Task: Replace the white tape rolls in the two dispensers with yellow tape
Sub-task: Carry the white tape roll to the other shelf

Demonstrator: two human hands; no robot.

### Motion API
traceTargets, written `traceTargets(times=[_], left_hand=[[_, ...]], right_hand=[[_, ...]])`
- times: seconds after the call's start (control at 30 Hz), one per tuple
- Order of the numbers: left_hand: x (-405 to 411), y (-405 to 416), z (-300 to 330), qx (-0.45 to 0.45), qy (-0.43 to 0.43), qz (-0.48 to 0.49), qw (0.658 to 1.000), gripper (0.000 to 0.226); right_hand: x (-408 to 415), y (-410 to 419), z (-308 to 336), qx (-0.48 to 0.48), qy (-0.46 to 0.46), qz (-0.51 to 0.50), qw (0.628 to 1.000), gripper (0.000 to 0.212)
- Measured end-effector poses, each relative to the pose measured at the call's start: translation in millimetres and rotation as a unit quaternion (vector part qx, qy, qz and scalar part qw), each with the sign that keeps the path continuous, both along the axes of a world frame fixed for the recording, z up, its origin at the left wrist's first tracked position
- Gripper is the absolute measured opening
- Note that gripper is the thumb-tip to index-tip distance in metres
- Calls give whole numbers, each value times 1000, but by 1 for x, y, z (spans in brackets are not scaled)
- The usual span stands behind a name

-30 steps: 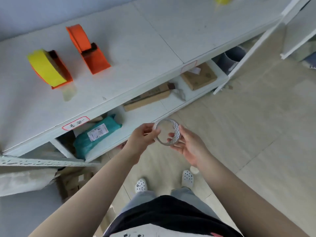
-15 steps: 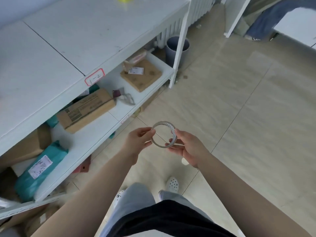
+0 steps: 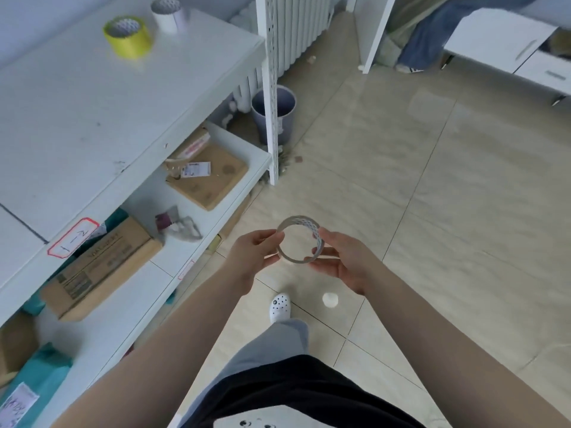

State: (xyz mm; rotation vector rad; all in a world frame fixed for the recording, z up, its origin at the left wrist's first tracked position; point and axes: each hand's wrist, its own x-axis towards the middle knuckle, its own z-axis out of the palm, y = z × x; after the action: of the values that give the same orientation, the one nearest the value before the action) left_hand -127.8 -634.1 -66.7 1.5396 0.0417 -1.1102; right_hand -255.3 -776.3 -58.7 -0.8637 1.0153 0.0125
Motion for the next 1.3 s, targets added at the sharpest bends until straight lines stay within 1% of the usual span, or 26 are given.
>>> traceTargets(times=[0.17, 0.3, 0.47, 0.6, 0.67, 0.77, 0.93, 1.07, 1.2, 1.3], left_hand=[[49, -66, 6, -1, -3, -17, 1000, 27], [78, -109, 9, -2, 6, -15, 1000, 19], [110, -161, 4, 13, 14, 21, 1000, 26], [134, -206, 0, 19, 11, 59, 998, 29], [148, -229, -1, 20, 6, 82, 996, 26], [165, -254, 1, 23, 3, 118, 993, 14], [199, -273, 10, 32, -4, 169, 985, 17], [242, -279, 21, 34, -19, 211, 977, 28], [291, -274, 27, 25, -28, 248, 968, 26], [330, -269, 34, 15, -41, 269, 962, 16]], right_hand=[[41, -61, 6, -22, 14, -5, 1000, 38], [68, -105, 5, -22, 26, -1, 999, 37], [107, -164, -3, -33, 43, 36, 998, 31], [142, -220, -9, -39, 46, 86, 994, 28], [162, -249, -9, -49, 42, 113, 991, 29], [193, -283, -6, -54, 44, 154, 986, 30], [245, -313, 5, -51, 35, 211, 976, 25], [303, -326, 15, -55, 8, 249, 967, 29], [365, -327, 19, -70, -6, 296, 952, 35], [415, -321, 26, -87, -17, 326, 941, 33]])
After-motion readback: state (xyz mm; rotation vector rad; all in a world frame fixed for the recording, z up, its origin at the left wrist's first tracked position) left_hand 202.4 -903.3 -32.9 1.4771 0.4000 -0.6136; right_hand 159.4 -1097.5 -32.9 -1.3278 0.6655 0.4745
